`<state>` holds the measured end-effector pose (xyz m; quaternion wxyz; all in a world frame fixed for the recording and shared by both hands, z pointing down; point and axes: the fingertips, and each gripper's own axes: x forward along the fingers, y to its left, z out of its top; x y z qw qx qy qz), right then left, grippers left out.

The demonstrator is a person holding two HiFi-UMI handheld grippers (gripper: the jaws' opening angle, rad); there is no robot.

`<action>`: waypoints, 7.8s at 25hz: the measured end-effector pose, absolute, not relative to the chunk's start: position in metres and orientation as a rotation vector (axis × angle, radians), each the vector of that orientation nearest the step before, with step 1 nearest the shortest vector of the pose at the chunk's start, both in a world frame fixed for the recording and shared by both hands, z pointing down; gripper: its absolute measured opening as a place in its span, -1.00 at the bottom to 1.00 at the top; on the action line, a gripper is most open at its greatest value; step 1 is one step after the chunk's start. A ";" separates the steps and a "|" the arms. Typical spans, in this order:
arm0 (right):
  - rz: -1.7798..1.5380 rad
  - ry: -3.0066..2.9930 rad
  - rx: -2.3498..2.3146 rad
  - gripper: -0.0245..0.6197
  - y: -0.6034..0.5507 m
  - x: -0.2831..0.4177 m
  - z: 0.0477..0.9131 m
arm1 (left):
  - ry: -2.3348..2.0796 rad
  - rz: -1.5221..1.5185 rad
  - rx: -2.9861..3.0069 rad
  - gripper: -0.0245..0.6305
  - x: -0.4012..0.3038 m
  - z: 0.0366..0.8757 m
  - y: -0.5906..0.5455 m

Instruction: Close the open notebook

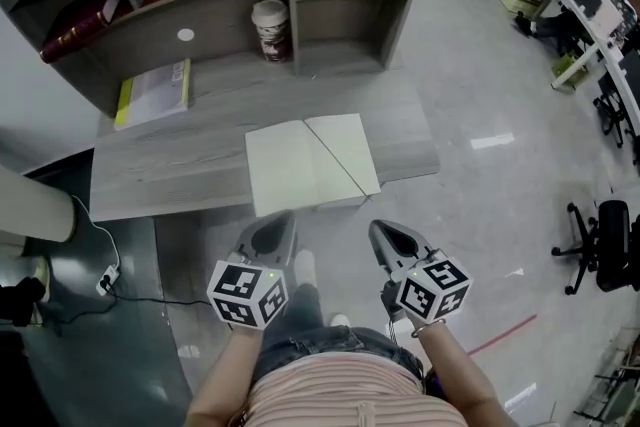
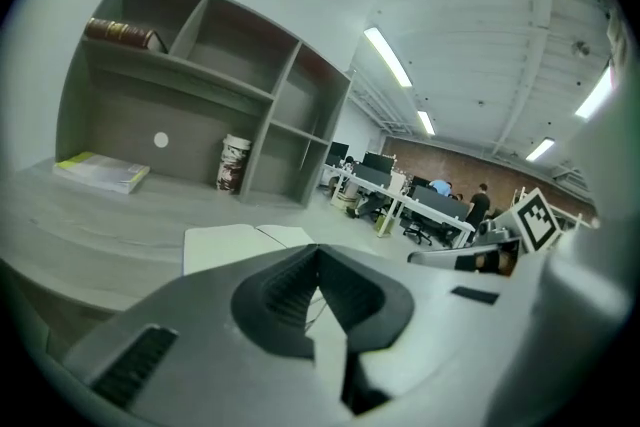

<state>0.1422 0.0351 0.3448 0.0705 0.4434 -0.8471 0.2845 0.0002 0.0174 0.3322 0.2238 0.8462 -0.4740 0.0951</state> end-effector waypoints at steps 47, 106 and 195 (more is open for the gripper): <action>1.560 -2.084 1.543 -0.76 -0.033 0.182 0.445 | -0.830 0.511 2.297 -0.89 0.030 0.414 -0.082; 1.842 -2.228 1.359 -0.84 -0.054 0.176 0.430 | -0.842 0.780 2.132 -0.89 0.019 0.464 -0.080; 1.138 -2.540 0.717 -0.86 -0.023 -0.006 0.348 | -1.222 0.536 1.877 -0.89 -0.090 0.453 -0.025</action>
